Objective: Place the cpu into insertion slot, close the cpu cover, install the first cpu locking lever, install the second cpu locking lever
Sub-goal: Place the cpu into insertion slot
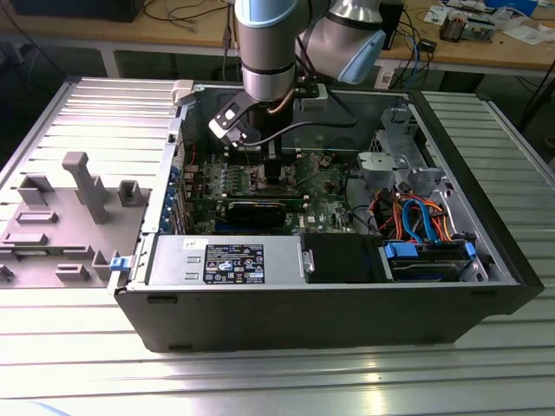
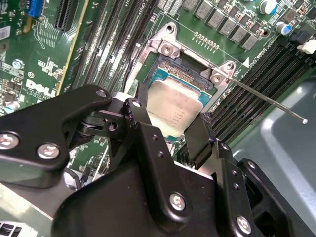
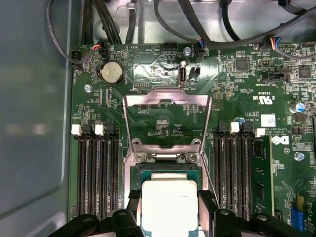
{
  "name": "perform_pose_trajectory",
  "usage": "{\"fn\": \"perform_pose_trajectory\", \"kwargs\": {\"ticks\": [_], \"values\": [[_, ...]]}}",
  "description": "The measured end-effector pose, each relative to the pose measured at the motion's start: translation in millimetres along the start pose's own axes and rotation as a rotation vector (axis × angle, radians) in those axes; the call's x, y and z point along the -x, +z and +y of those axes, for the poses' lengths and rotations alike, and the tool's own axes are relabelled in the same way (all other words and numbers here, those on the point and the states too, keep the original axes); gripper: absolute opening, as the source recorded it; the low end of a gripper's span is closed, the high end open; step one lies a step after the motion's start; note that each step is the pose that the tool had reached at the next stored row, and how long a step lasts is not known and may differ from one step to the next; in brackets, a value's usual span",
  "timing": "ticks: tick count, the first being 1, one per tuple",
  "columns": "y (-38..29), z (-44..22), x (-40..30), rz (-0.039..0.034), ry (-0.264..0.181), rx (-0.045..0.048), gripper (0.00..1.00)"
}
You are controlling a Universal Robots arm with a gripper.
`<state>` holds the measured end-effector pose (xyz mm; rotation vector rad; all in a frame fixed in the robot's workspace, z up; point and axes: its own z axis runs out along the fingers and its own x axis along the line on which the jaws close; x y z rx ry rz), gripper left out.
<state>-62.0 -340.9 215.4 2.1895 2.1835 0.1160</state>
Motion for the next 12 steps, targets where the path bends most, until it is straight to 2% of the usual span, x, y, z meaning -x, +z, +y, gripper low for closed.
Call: {"fn": "perform_pose_trajectory", "kwargs": {"ticks": [12], "values": [[10.8, -1.1, -0.2, -0.0002, 0.004, 0.0002, 0.54]]}}
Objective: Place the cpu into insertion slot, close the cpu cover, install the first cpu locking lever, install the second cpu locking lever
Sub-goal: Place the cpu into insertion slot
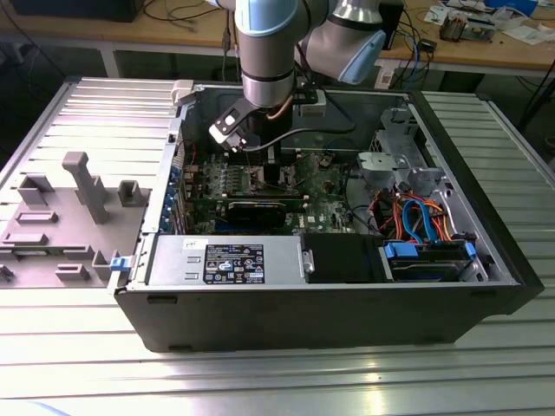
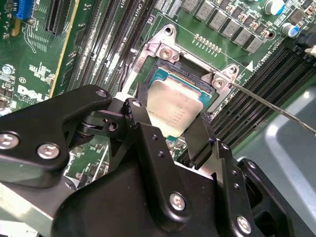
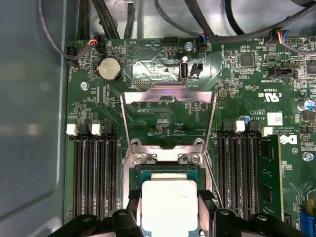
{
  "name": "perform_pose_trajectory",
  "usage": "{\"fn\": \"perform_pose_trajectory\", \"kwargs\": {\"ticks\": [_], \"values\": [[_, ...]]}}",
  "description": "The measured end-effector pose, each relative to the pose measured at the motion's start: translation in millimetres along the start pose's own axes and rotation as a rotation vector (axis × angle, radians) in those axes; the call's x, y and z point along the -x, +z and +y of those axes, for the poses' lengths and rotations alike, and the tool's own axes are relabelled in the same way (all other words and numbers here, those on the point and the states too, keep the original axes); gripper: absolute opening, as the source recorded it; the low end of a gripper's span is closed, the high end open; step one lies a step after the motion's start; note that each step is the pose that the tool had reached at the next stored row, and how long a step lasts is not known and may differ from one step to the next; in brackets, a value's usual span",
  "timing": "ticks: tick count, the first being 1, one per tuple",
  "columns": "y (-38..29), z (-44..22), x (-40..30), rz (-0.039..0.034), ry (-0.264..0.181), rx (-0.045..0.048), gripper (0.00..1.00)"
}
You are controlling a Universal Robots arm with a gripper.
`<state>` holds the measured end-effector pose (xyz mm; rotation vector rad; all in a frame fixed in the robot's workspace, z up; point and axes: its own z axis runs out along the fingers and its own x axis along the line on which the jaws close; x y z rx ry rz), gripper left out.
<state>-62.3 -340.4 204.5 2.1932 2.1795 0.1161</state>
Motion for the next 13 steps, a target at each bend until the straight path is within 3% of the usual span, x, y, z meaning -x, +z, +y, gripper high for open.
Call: {"fn": "perform_pose_trajectory", "kwargs": {"ticks": [4, 13], "values": [[4.7, -0.4, 0.1, 0.0002, -0.002, 0.0000, 0.54], [7.8, -0.7, 0.2, 0.0002, -0.002, -0.0001, 0.54]]}}
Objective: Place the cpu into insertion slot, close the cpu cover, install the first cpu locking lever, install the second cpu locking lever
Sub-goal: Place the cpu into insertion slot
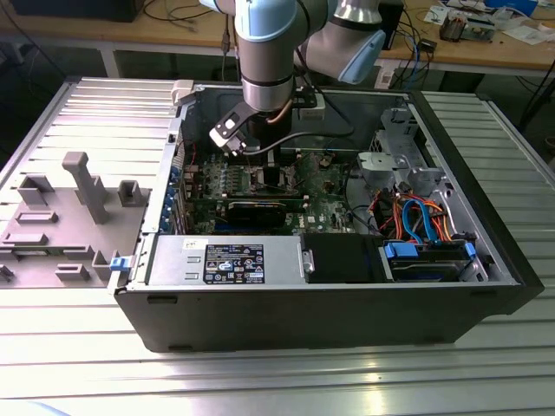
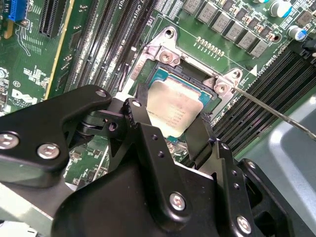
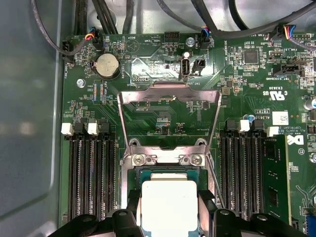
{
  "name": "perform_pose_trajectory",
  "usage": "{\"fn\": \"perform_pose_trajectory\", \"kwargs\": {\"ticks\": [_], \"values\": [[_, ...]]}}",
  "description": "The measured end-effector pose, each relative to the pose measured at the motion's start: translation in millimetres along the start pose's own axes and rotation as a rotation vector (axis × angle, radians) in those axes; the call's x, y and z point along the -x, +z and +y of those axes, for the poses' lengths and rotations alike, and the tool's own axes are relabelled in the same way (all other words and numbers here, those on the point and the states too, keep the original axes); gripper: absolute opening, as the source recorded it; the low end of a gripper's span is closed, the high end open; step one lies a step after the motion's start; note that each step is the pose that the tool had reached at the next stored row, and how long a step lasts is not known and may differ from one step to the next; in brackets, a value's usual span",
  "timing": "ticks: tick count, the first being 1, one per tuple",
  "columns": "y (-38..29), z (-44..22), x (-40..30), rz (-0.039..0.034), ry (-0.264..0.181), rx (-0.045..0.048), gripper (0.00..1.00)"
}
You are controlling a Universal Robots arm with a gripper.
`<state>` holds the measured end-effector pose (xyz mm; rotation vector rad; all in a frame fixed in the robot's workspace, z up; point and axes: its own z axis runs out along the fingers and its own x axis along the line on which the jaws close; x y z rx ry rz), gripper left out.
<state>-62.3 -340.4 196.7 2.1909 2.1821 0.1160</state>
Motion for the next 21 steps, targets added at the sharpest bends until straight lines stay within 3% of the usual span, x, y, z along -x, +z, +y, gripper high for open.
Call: {"fn": "perform_pose_trajectory", "kwargs": {"ticks": [21], "values": [[-0.4, 0.0, -1.0, -0.0001, 0.000, 0.0000, 0.54]]}}
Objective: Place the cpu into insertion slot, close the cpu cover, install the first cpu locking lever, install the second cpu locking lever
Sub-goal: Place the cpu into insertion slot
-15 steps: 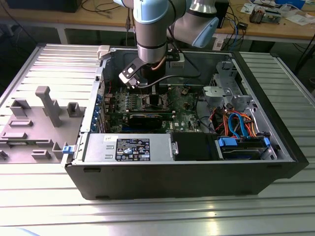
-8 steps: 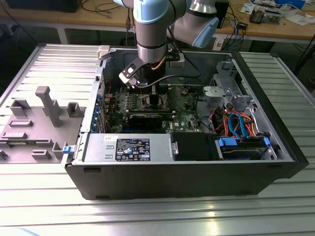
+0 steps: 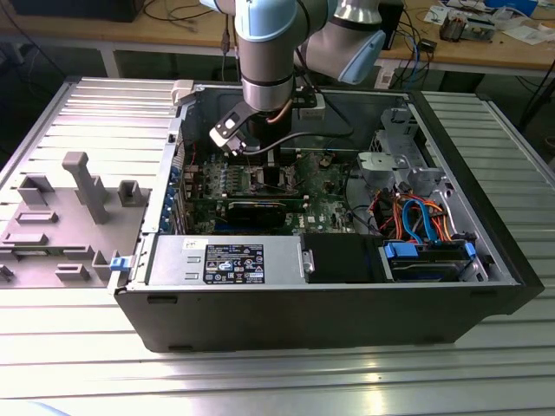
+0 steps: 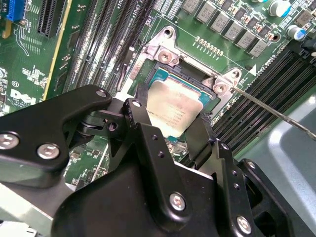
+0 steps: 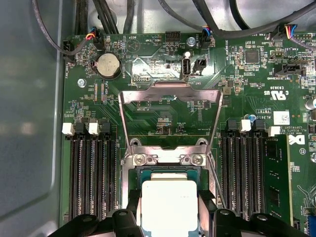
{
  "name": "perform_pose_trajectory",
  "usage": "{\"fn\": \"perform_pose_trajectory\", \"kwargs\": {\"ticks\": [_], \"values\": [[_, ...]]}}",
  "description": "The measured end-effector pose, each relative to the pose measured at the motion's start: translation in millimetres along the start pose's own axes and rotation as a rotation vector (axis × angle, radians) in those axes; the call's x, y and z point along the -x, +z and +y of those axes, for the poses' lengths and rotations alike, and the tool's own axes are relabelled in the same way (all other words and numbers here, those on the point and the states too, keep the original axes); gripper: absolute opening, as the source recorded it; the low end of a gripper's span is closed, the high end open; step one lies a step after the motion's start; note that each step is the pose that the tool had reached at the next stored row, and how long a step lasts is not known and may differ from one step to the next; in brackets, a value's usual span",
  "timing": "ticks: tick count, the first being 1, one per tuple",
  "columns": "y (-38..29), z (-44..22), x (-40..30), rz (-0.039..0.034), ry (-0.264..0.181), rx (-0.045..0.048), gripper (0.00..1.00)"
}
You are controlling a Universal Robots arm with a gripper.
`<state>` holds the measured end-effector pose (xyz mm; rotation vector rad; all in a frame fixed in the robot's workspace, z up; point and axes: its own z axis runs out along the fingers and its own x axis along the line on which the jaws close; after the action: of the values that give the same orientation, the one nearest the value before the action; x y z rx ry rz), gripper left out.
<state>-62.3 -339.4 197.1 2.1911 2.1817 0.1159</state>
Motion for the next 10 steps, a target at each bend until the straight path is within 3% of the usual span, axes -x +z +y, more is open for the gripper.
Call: {"fn": "perform_pose_trajectory", "kwargs": {"ticks": [6, 8, 10], "values": [[0.5, 0.1, -0.2, 0.0012, 0.000, 0.0005, 0.55], [0.6, 0.0, -0.1, 0.0004, 0.000, 0.0003, 0.67], [0.5, 0.0, 0.0, 0.0001, 0.000, 0.0001, 0.67]]}}
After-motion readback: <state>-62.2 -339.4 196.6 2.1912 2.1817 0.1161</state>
